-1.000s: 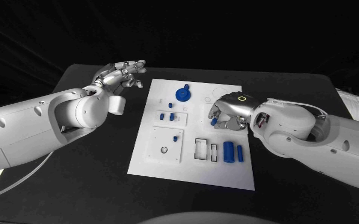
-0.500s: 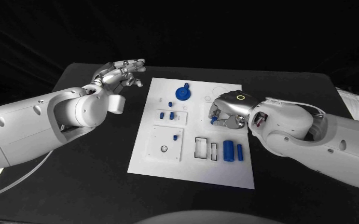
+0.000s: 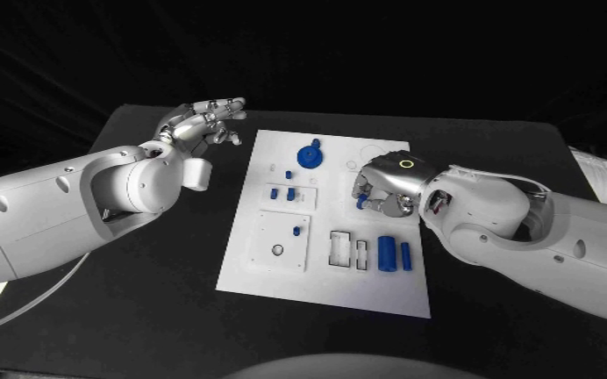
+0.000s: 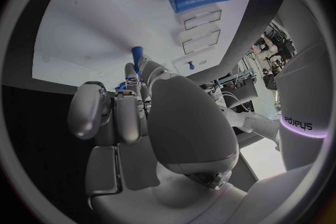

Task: Assemble the parts on the task board

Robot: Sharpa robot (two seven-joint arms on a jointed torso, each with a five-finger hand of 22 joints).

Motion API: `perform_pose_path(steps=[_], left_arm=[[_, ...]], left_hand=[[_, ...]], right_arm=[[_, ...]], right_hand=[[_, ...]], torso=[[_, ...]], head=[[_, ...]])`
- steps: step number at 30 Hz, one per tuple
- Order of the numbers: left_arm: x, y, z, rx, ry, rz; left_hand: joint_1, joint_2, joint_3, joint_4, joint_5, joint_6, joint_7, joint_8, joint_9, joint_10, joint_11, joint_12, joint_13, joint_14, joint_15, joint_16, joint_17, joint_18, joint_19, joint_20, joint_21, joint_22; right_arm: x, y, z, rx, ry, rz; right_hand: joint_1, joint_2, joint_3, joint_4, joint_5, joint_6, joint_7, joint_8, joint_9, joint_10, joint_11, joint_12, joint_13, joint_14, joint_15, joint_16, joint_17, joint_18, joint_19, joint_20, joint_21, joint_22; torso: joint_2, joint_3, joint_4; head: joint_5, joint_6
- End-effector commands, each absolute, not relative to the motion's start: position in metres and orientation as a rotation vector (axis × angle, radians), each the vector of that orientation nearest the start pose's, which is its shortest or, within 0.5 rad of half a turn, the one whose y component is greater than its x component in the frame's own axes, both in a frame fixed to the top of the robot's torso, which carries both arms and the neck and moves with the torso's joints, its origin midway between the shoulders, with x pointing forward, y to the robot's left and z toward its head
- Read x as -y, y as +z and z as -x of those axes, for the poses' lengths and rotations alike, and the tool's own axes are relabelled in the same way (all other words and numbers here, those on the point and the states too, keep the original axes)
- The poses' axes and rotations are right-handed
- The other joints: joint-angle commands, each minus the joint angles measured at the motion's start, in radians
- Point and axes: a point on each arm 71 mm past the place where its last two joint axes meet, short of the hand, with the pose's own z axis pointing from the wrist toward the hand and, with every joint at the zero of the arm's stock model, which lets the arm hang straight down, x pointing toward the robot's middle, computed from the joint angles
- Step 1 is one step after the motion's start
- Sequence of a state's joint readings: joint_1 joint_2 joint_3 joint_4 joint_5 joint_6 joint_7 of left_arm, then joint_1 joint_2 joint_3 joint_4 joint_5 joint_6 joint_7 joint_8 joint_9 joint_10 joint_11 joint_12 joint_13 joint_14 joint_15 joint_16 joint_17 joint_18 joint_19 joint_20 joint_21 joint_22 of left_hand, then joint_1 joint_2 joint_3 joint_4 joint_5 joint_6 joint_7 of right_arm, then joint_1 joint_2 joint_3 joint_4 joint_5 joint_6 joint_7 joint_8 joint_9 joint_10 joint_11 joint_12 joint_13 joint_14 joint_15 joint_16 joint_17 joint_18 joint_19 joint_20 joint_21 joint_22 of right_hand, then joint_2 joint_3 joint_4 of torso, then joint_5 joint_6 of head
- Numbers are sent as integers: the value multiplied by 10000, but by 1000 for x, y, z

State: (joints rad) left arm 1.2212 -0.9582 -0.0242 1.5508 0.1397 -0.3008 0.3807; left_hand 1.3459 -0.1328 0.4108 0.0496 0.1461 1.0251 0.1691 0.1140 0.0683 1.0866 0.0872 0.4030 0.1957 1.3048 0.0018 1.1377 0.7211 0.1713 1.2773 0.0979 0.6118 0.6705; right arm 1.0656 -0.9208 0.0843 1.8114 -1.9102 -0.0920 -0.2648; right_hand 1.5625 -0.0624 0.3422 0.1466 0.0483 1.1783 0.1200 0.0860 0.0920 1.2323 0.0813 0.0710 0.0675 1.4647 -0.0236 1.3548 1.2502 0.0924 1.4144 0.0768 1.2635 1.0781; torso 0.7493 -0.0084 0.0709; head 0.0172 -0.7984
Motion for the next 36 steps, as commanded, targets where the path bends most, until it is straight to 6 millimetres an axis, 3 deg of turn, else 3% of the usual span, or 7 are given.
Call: perform_pose_path(steps=[1, 16, 19, 24, 25, 30, 36], left_arm=[[-261, -162, -489, -13121, -15323, 12746], [-262, -162, -489, -13095, -15275, 12757], [-262, -162, -489, -13092, -15274, 12755], [-261, -162, -489, -13082, -15274, 12749], [-261, -162, -489, -13084, -15282, 12745], [-258, -163, -490, -13121, -15349, 12729], [-253, -163, -490, -13177, -15445, 12706]], left_hand=[[30, 4, -30, -7, -6, -52, -12, 64, -5, -59, -17, 34, 12, -65, 0, -27, -12, 100, 43, 15, -33, -16], [30, 4, -30, -7, -6, -52, -12, 64, -5, -59, -17, 34, 12, -65, 0, -27, -12, 100, 43, 15, -33, -16], [30, 4, -30, -7, -6, -52, -12, 64, -5, -59, -17, 34, 12, -65, 0, -27, -12, 100, 43, 15, -33, -16], [25, -8, -41, -16, -8, -132, 11, 45, -17, -122, 1, 73, 22, -68, 9, -17, -19, 100, 47, 21, -41, -19], [25, -8, -42, -17, -8, -136, 12, 44, -17, -125, 2, 75, 22, -69, 9, -17, -20, 100, 47, 21, -42, -19], [24, -7, -42, -16, -8, -142, 14, 43, -18, -128, 3, 78, 23, -69, 10, -17, -22, 99, 47, 22, -42, -20], [23, -5, -42, -16, -7, -145, 16, 43, -18, -132, 4, 82, 24, -68, 11, -13, -16, 99, 47, 23, -43, -20]], right_arm=[[156, -174, -416, -15970, 4893, 5505], [157, -156, -409, -15802, 5260, 5257], [152, -147, -404, -15718, 5565, 5216], [135, -134, -395, -15432, 6311, 5291], [131, -133, -393, -15383, 6466, 5332], [104, -133, -386, -15205, 7263, 5644], [73, -147, -378, -15256, 8102, 5972]], right_hand=[[-58, -120, 339, -255, 32, 12, 32, -33, 16, 343, -264, -36, 12, 509, -51, 47, 17, 26, 14, -70, 40, 13], [-218, -192, 572, -363, 30, 58, 43, -61, 35, 388, -255, -62, 20, 507, -42, 56, 18, 26, 13, -64, 52, 27], [-330, -242, 683, -419, 28, 88, 40, -73, 48, 405, -256, -70, 22, 507, -41, 66, 28, 26, 13, -66, 62, 42], [-386, -275, 706, -432, 29, 91, 43, -82, 51, 403, -253, -74, 22, 505, -39, 62, 20, 26, 11, -66, 62, 42], [-396, -279, 712, -435, 30, 90, 45, -84, 52, 400, -252, -76, 21, 505, -39, 62, 19, 26, 10, -66, 60, 40], [-428, -290, 745, -452, 34, 83, 52, -97, 52, 386, -247, -84, 18, 504, -37, 60, 16, 28, 5, -65, 54, 30], [-449, -290, 798, -484, 39, 72, 60, -113, 52, 369, -241, -89, 15, 503, -32, 60, 13, 31, -2, -62, 45, 15]], torso=[[0, 3, 4], [-8, -8, 6], [1, 1, -4], [-1, -23, 61], [-5, -35, 77], [4, -19, 62], [7, -14, 55]], head=[[7, -1], [36, -6], [107, 20], [143, 14], [167, 14], [378, -12], [830, -107]])
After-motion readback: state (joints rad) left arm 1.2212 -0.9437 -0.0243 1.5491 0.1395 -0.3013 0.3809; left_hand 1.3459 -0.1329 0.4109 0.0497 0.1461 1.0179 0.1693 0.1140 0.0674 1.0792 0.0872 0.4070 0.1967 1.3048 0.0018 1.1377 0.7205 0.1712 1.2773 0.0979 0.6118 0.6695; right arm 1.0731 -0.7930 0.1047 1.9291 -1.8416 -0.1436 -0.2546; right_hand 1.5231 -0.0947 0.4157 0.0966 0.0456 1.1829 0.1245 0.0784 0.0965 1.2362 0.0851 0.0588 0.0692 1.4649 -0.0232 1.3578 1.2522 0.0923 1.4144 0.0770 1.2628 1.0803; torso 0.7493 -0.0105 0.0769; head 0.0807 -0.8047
